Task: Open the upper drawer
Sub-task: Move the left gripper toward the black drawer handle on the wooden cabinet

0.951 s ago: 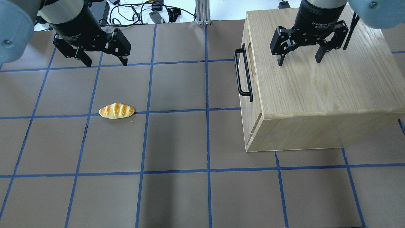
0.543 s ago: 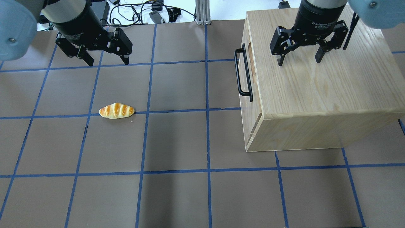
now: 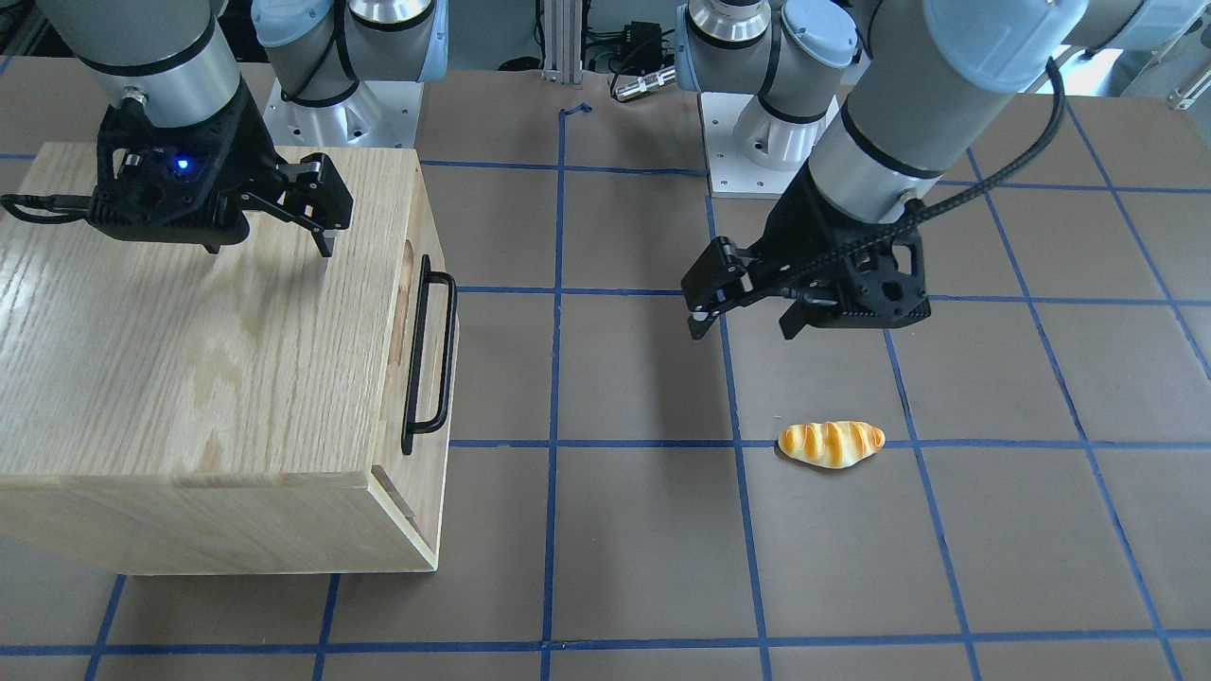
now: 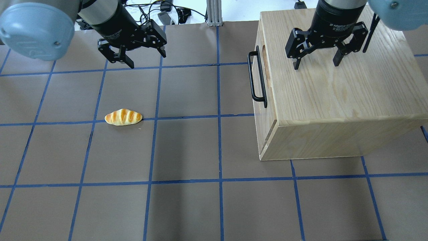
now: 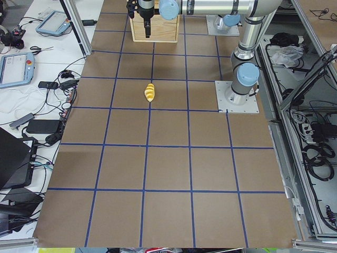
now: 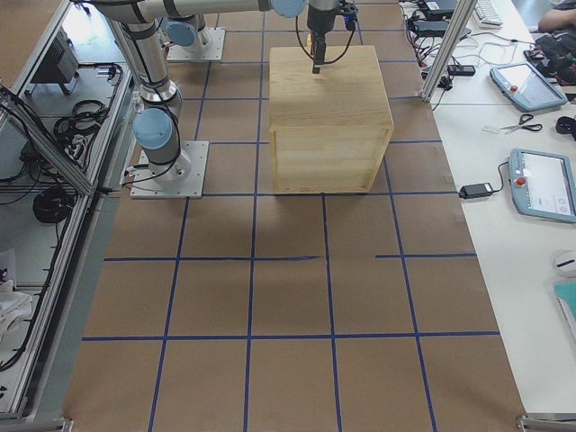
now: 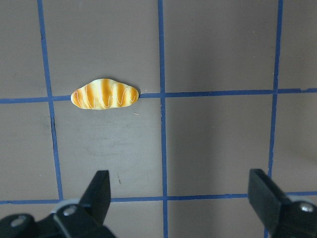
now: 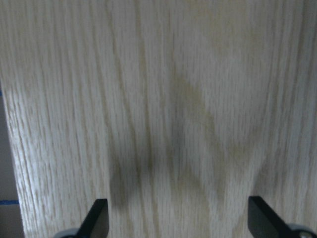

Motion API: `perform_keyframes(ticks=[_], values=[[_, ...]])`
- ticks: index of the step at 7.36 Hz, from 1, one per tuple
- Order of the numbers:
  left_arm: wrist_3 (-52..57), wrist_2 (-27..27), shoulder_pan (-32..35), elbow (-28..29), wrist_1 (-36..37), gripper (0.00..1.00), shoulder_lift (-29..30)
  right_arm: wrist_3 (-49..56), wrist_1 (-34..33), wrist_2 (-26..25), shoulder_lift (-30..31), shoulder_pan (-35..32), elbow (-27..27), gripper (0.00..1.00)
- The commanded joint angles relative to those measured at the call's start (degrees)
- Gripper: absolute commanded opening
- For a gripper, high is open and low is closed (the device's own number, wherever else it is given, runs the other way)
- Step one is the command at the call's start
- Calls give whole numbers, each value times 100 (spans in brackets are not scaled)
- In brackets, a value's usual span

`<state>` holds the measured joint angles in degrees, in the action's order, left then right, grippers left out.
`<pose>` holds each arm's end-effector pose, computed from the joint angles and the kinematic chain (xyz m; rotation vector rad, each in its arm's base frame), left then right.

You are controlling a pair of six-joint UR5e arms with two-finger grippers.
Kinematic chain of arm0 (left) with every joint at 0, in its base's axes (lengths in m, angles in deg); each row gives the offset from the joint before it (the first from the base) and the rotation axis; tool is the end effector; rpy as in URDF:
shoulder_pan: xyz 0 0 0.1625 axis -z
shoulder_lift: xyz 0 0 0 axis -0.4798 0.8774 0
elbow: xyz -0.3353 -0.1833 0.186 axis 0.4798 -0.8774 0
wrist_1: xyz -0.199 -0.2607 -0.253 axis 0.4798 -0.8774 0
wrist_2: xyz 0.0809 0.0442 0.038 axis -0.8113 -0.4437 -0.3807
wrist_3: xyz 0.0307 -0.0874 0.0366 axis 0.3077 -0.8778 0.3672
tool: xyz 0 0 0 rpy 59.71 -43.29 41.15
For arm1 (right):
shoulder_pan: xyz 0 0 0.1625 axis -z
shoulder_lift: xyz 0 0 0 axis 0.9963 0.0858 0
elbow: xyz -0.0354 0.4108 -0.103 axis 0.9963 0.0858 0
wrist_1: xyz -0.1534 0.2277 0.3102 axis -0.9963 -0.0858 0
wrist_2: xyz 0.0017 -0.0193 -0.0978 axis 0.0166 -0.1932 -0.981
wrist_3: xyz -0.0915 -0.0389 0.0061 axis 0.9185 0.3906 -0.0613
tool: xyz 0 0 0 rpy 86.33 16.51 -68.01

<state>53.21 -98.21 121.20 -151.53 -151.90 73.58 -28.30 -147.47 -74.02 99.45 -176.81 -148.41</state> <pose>-0.1843 -0.5619 0.4615 0.2551 -2.8539 0.0800 0.1447 -0.5163 0.5047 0.0177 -3.0967 -0.0705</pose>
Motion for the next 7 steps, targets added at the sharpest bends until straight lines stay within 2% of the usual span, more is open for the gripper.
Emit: perform_keyframes(ticks=[1,2,4,7], values=[[-742,930,509,-12,960,100,539,0,0,0,0,-3,-6,100],[-1051,1299,747,-39,1322,100,759,9,0,0,0,-3,-6,100],[-1806,1818,1038,-56,1422,100,962,0,0,0,0,-3,3,100],[-1801,1803,1268,-74,1422,100,1024,0,0,0,0,-3,-6,100]])
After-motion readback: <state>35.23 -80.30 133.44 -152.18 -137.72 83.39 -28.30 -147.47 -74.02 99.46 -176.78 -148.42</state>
